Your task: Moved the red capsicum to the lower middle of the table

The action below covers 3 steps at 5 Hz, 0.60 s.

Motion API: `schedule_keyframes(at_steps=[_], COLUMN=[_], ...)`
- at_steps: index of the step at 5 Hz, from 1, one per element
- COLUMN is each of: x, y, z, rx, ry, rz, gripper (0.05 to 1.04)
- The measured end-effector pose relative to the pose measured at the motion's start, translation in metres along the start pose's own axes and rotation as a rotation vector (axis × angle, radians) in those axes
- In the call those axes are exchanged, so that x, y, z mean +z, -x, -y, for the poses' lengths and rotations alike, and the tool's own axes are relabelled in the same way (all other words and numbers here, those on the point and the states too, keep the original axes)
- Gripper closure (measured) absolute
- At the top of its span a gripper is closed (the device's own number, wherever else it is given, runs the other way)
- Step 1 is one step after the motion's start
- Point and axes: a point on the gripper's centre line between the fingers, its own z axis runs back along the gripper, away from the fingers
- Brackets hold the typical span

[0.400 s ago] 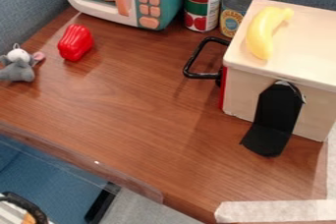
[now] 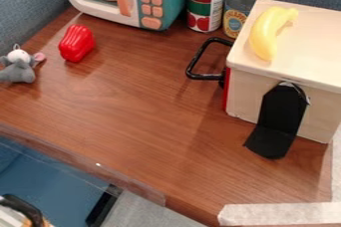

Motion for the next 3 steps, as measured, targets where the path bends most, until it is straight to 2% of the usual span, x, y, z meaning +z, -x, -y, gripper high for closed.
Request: schedule_keyframes(at_steps=[1, 3], x=[-0.021, -0.096], y=[-0.013, -0.016], z=[-0.051, -0.147], rx=[0.058, 0.066], ry=[-0.065, -0.213], rz=[-0.014, -0.053], gripper=[0.083, 0.083])
